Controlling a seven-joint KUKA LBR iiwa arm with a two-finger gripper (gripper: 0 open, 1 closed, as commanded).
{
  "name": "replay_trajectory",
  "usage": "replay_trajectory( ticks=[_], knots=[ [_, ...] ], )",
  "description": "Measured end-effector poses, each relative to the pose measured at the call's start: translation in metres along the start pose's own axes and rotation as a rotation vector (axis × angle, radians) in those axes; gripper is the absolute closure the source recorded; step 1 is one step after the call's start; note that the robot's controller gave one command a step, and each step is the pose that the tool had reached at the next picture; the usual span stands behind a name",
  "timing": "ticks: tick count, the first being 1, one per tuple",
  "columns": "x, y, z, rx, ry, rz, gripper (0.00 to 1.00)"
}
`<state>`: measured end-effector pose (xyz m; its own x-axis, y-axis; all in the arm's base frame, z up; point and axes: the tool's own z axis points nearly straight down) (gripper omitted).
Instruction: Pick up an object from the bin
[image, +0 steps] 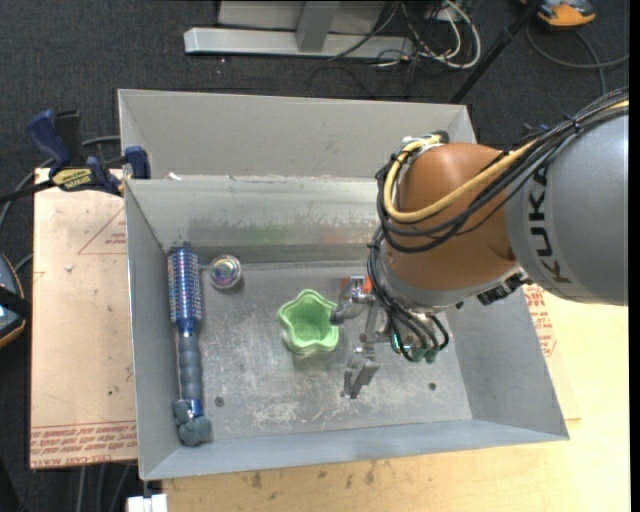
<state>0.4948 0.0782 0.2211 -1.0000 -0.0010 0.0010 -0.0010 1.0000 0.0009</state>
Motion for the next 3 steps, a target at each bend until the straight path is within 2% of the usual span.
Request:
replay_trajectory(
  ticks=[1,2,3],
  knots=[
    [-0.051,-0.005,0.137,0.0,0.002,-0.008,0.0],
    [-0.052,-0.005,0.132,-0.002,-0.006,-0.008,1.0],
    [-0.07,-0.003,-0.005,0.0,-0.011,-0.216,1.0]
  ],
)
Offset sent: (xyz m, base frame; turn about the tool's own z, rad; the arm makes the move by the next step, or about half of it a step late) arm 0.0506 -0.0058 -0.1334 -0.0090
